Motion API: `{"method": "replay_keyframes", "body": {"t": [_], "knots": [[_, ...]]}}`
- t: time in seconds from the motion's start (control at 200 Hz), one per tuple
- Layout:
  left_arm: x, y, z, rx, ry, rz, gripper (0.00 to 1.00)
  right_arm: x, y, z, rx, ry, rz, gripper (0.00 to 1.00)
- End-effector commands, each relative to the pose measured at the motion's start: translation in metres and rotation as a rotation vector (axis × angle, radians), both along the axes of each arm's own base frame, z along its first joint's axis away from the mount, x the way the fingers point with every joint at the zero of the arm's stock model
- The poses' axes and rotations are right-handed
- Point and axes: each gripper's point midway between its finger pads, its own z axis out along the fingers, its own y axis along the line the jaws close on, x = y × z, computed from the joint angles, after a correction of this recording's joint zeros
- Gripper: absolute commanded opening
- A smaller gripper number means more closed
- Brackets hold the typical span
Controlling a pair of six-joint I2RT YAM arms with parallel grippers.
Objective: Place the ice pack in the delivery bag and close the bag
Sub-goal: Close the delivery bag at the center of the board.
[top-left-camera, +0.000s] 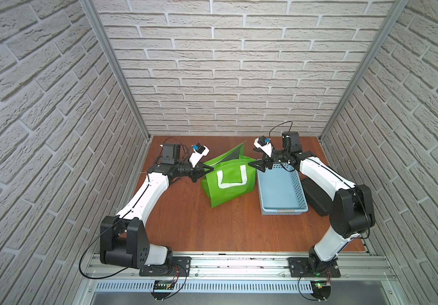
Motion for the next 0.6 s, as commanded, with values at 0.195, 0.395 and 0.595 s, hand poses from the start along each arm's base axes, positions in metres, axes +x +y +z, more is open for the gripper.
{"method": "replay_keyframes", "body": {"t": [0.195,0.395,0.595], "knots": [[-0.001,-0.002,0.001,0.016,-0.064,-0.071,0.00,0.011,0.016,0.017,0.083,-0.039,0.121,1.00],[0.003,-0.004,-0.004,0.020,-0.051,-0.084,0.00,0.020,0.023,0.016,0.113,-0.009,0.164,1.00],[0.006,-0.005,-0.007,0.022,-0.045,-0.094,0.00,0.028,0.031,0.019,0.136,-0.002,0.195,1.00]]}}
